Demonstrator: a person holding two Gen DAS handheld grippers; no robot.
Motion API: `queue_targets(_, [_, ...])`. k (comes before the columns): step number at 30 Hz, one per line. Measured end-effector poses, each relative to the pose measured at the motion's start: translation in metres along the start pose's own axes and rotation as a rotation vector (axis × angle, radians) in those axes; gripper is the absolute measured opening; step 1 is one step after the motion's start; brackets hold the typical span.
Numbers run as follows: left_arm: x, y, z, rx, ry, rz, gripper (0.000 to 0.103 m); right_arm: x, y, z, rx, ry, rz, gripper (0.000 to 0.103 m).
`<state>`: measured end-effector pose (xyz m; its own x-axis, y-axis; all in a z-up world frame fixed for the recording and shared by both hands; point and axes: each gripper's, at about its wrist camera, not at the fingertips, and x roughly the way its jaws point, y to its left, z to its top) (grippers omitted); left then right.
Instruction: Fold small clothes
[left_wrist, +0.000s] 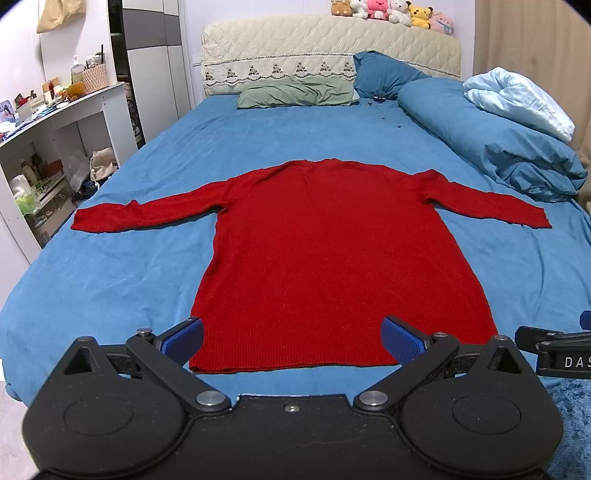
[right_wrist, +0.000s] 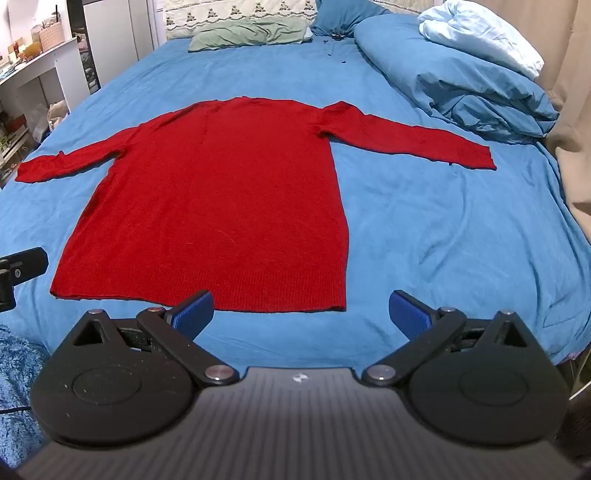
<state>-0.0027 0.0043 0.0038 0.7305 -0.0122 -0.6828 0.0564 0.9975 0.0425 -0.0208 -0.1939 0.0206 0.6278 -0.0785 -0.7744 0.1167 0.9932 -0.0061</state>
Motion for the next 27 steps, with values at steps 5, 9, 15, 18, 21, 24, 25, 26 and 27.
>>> queue_targets(5, [-0.0007, 0.0004, 0.0002, 0.001, -0.001, 0.0, 0.103, 0.0012, -0.0008, -0.0008, -0.002, -0.001, 0.001, 0.103])
queue_targets(9, [-0.0012, 0.0004, 0.0004, 0.001, -0.001, -0.001, 0.103, 0.0011, -0.0006, -0.0008, -0.001, -0.001, 0.001, 0.103])
queue_targets(15, [-0.0018, -0.0002, 0.0014, 0.004, -0.001, 0.0, 0.103, 0.0011, 0.0007, -0.0006, -0.003, 0.0, 0.003, 0.103])
queue_targets(18, [-0.0023, -0.0004, 0.0027, 0.006, -0.001, 0.002, 0.103, 0.0012, 0.0006, -0.0008, -0.003, -0.001, 0.002, 0.103])
queue_targets(21, [-0.0023, -0.0005, 0.0027, 0.006, 0.0, 0.001, 0.103, 0.0014, 0.0006, -0.0008, -0.002, 0.0, 0.003, 0.103])
queue_targets(24, [-0.0022, -0.0011, 0.0026, 0.005, 0.0, 0.001, 0.103, 0.0017, 0.001, -0.0012, -0.001, 0.001, 0.004, 0.103])
queue_targets(25, [-0.0021, -0.0009, 0.0025, 0.006, 0.0, 0.002, 0.103, 0.0019, 0.0013, -0.0014, 0.0, 0.002, 0.004, 0.103])
queue_targets(26, [-0.0019, -0.0009, 0.0024, 0.006, 0.001, 0.003, 0.103, 0.0021, 0.0005, -0.0014, -0.001, 0.001, 0.005, 0.103])
queue_targets(27, [-0.0017, -0.0006, 0.0022, 0.006, 0.001, 0.003, 0.103, 0.002, 0.0008, -0.0014, -0.001, 0.001, 0.005, 0.103])
